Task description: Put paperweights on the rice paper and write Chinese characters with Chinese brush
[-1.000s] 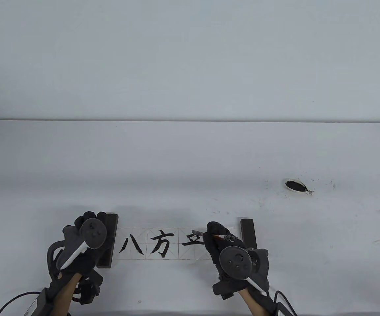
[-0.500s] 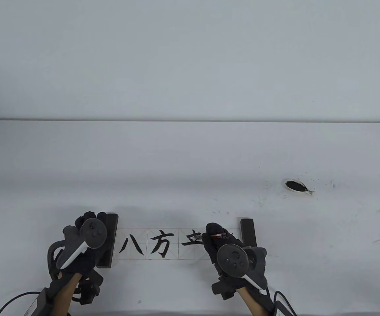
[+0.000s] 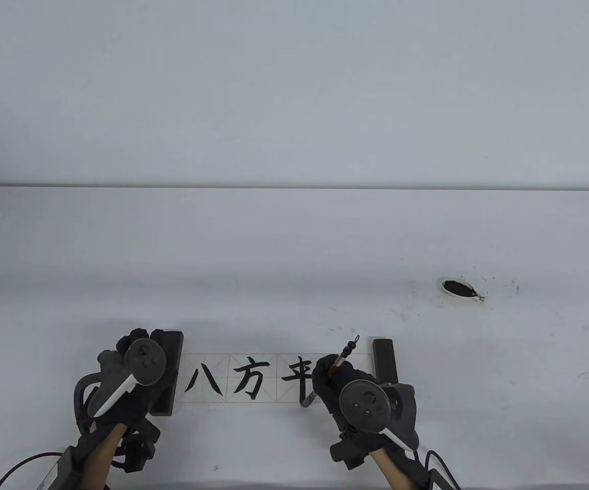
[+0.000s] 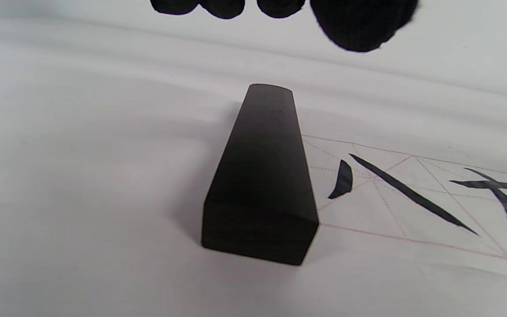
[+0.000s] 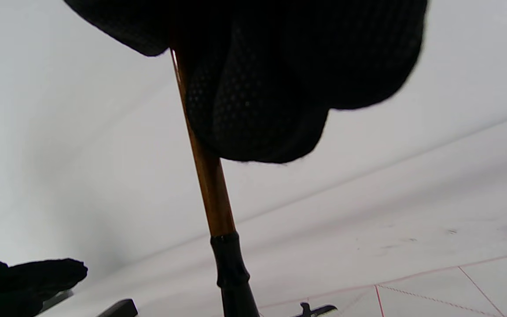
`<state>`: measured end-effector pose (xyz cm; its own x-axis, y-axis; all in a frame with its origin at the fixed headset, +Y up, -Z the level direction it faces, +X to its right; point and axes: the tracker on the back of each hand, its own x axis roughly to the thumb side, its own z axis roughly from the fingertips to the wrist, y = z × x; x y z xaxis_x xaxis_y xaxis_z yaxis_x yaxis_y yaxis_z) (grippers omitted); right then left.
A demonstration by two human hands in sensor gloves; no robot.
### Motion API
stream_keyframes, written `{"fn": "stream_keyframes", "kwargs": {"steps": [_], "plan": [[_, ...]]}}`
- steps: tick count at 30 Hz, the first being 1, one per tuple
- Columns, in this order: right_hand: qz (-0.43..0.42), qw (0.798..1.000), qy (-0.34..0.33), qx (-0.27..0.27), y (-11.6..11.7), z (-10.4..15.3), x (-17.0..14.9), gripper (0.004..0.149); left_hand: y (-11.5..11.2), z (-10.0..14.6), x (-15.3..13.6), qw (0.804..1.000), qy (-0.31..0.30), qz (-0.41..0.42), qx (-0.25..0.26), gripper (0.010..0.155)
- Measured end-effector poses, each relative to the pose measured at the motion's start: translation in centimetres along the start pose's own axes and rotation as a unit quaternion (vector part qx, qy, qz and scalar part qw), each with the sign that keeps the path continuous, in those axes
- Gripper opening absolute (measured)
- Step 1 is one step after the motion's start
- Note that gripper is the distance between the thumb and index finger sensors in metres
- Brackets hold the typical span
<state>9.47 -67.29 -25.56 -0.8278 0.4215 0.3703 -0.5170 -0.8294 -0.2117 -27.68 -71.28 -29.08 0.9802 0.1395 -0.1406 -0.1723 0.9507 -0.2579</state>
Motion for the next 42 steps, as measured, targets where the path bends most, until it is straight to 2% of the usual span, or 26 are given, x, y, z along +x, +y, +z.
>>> {"fn": "stream_keyframes", "kwargs": {"steps": [4, 15, 21, 23, 27, 32, 42], "plan": [[0.006, 1.0, -0.006, -0.028, -0.2, 0.1, 0.1, 0.041, 0.0, 0.0, 0.0, 1.0, 0.0, 0.001, 0.001, 0.081], [0.056, 0.997, -0.043, 0.007, 1.0, 0.6, 1.4, 0.042, 0.0, 0.0, 0.0, 1.0, 0.0, 0.0, 0.001, 0.081], [0.024, 0.996, -0.07, 0.042, 1.1, 1.0, 2.6, 0.042, -0.1, -0.1, 0.0, 1.0, 0.0, 0.001, 0.0, 0.081], [-0.009, 0.997, -0.063, 0.048, 1.0, 1.0, 2.5, 0.042, -0.1, -0.1, 0.0, 1.0, 0.0, 0.001, 0.0, 0.081], [-0.06, 0.997, -0.035, 0.015, 0.0, 0.7, 1.2, 0.043, -0.1, -0.1, -0.1, 1.0, 0.001, 0.001, 0.0, 0.081], [-0.003, 1.0, -0.016, -0.001, -0.6, 0.6, 0.0, 0.043, -0.1, -0.1, -0.1, 1.0, 0.001, 0.001, -0.003, 0.081], [0.015, 0.999, -0.012, 0.044, 0.2, 0.4, -0.1, 0.044, -0.2, -0.2, -0.1, 1.0, 0.0, 0.001, -0.003, 0.081]]}}
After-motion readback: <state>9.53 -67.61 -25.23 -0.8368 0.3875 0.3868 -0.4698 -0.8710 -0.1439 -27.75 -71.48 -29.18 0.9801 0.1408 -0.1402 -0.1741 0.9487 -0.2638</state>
